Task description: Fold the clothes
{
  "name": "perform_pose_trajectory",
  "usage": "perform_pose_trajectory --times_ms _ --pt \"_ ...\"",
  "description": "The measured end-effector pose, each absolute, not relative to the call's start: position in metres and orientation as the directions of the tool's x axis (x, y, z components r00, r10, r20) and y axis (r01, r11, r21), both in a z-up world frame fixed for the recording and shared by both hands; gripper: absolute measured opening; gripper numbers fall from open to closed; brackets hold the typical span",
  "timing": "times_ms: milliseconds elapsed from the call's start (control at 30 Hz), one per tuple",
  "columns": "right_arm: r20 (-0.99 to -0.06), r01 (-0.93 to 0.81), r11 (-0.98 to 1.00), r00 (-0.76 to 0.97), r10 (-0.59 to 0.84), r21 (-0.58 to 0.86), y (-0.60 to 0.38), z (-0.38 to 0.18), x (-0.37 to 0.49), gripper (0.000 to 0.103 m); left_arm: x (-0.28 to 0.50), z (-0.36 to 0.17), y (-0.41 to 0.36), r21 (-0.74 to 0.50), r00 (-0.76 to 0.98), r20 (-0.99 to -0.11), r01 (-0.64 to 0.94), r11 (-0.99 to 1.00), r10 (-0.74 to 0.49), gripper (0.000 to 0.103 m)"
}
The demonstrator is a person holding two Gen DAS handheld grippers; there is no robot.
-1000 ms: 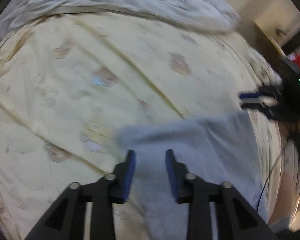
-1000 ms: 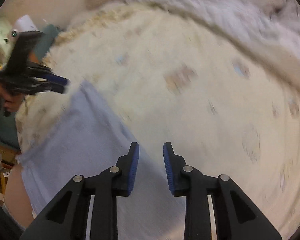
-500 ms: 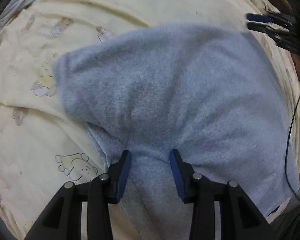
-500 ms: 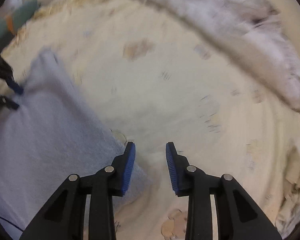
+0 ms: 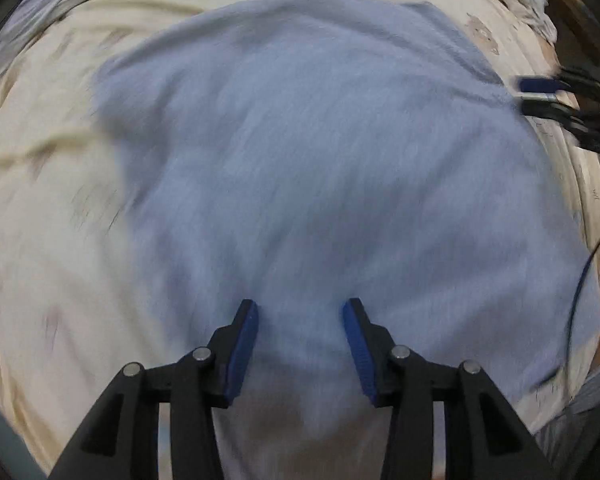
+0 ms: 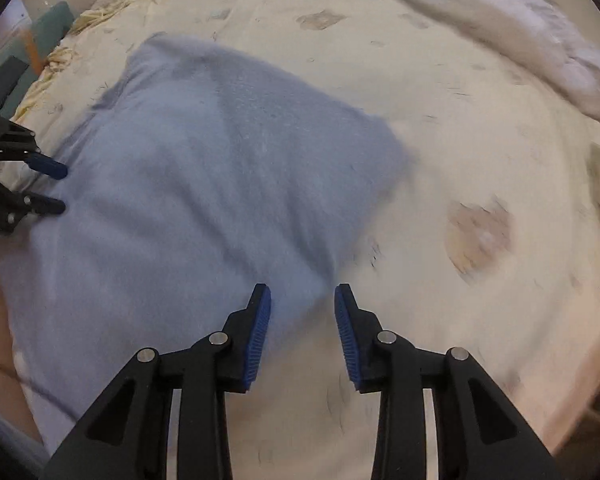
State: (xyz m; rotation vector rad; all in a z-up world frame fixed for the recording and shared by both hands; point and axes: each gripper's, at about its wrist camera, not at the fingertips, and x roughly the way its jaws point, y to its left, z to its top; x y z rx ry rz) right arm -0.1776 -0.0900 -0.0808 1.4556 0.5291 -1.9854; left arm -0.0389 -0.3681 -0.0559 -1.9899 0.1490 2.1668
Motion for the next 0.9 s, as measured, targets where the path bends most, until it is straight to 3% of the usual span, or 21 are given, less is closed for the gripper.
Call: perform_pose_trajectory --times_ms 67,167,333,433,533,600,700,767,900 --pt "-0.911 0.683 -0.687 -0.074 -0.405 0.25 -0.085 -0.059 -0.142 0.04 -0.023 -0.045 -0.375 -0.074 -0.115 -0.989 -0.187 -0.98 0.097 0.045" --pt "-0.853 0.706 -0.601 0.011 -0.521 0.376 -0.098 -0.048 -0.086 0.04 -0.011 -0.046 -0.368 -0.071 -0.112 -0.989 -0.184 -0.98 0.093 0.045" --pt "-0.94 0.703 -0.68 -0.051 -0.338 0.206 -0.108 -0.104 -0.042 0.04 -0.004 -0.064 -0.367 -0.017 -0.091 -0.995 -0.16 -0.987 0.032 0.048" --pt "-0.943 0.638 -0.735 -0.041 -0.329 0.229 -0.082 -0.11 -0.04 0.04 0.006 -0.068 -0.38 -0.003 -0.086 -0.996 -0.137 -0.991 0.015 0.057" --pt "-0.932 0.567 -0.77 -0.01 -0.363 0.293 -0.058 -0.102 -0.033 0.042 0.019 -0.057 -0.396 -0.026 -0.124 -0.992 -0.108 -0.994 0.039 0.057" --pt "-0.876 0.493 -0.77 -0.035 -0.481 0.404 -0.037 -0.085 -0.031 0.042 0.029 -0.034 -0.41 -0.106 -0.214 -0.97 -0.073 -0.992 0.12 0.057" --pt "-0.692 0.335 -0.673 -0.08 -0.718 0.66 -0.007 -0.073 -0.034 0.047 0.041 -0.003 -0.443 -0.175 -0.378 -0.914 0.034 -0.984 0.15 0.059" --pt "-0.596 0.297 -0.602 -0.124 -0.794 0.741 0.003 -0.075 -0.033 0.049 0.043 0.007 -0.46 -0.222 -0.462 -0.875 0.121 -0.967 0.143 0.072" --pt "-0.563 0.27 -0.582 -0.152 -0.812 0.767 0.013 -0.096 -0.012 0.051 0.015 -0.018 -0.452 -0.4 -0.531 -0.826 0.311 -0.862 0.191 0.077"
